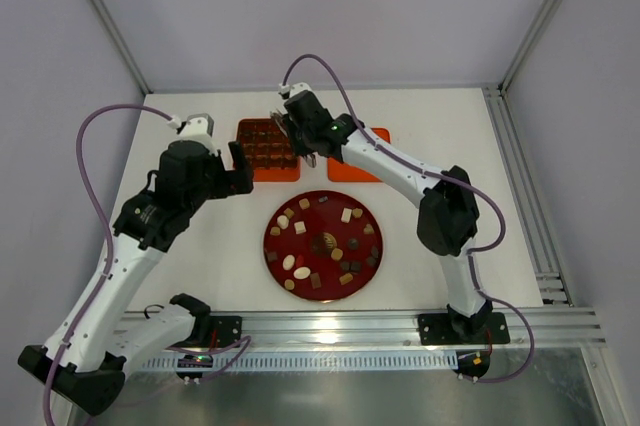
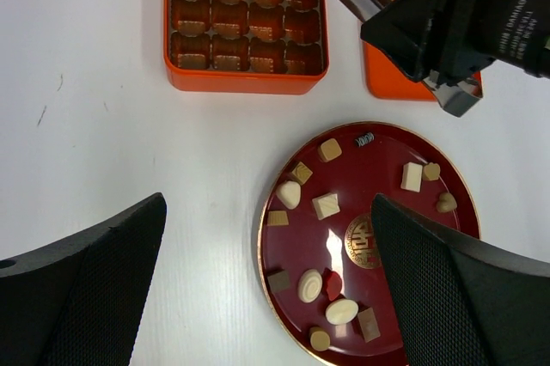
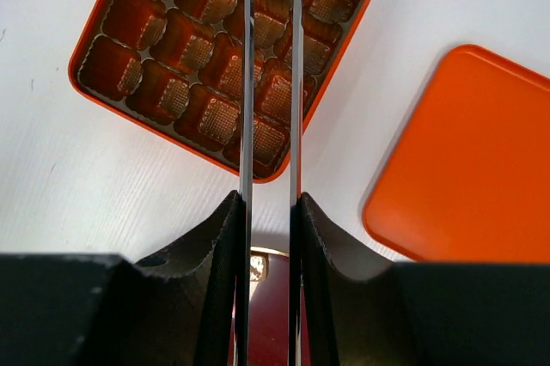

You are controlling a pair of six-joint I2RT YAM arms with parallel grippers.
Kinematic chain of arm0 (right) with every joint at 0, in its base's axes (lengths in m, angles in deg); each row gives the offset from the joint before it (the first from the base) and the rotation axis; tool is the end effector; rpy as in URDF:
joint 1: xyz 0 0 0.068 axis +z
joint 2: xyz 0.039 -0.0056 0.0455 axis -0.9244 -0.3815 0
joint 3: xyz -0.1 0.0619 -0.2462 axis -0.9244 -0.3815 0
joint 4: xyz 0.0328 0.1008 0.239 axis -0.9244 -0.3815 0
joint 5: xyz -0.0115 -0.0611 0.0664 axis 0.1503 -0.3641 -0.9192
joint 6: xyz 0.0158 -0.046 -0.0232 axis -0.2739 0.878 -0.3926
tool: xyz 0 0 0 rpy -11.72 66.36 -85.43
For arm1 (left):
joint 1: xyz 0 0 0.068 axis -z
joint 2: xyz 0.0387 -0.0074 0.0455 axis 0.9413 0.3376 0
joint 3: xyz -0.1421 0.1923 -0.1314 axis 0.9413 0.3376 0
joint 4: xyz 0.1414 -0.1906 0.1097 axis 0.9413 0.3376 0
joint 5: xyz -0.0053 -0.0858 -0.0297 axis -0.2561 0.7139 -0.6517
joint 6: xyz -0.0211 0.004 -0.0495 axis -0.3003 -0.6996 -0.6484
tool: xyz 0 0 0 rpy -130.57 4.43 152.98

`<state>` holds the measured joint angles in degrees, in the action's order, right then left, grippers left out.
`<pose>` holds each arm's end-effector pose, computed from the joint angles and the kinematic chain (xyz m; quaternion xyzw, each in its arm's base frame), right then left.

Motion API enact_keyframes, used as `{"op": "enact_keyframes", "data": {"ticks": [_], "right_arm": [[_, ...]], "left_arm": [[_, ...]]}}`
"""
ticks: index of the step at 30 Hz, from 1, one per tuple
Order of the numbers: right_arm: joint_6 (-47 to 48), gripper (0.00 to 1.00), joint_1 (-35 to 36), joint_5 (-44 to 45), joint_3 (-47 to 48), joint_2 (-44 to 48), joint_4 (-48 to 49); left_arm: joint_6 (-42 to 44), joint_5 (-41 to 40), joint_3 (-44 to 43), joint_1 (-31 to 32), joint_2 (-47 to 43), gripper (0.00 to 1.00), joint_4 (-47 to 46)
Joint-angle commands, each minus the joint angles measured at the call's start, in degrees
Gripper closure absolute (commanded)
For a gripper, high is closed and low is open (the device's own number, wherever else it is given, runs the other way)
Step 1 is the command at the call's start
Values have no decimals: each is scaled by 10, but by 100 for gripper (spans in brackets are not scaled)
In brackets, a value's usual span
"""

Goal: Pack the chocolate

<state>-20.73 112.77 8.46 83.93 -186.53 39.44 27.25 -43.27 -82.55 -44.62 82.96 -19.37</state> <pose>0.3420 0.3327 0.3041 -0.1982 0.8795 0.1160 0.4169 0.1685 -0.0728 0.3777 -0.0532 0.8628 -0.1328 0.4848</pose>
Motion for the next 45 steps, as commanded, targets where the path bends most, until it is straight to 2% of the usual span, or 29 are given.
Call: {"op": "enact_keyframes", "data": {"ticks": [1, 14, 27, 28, 45], "right_arm": [[11, 70, 2, -9, 45, -8, 25], [8, 69, -3, -6, 65, -58, 22], [6, 68, -4, -1, 63, -63, 16], [6, 66, -4, -1, 62, -64, 14], [7, 59, -3, 1, 62, -62, 16]], "left_arm": [[9, -11, -22, -2, -11, 0, 7], [12, -11, -21, -2, -12, 0, 12], [13, -12, -17, -2, -10, 0, 8], [13, -11, -17, -2, -9, 0, 8], [12, -10, -16, -2, -8, 0, 7]]}}
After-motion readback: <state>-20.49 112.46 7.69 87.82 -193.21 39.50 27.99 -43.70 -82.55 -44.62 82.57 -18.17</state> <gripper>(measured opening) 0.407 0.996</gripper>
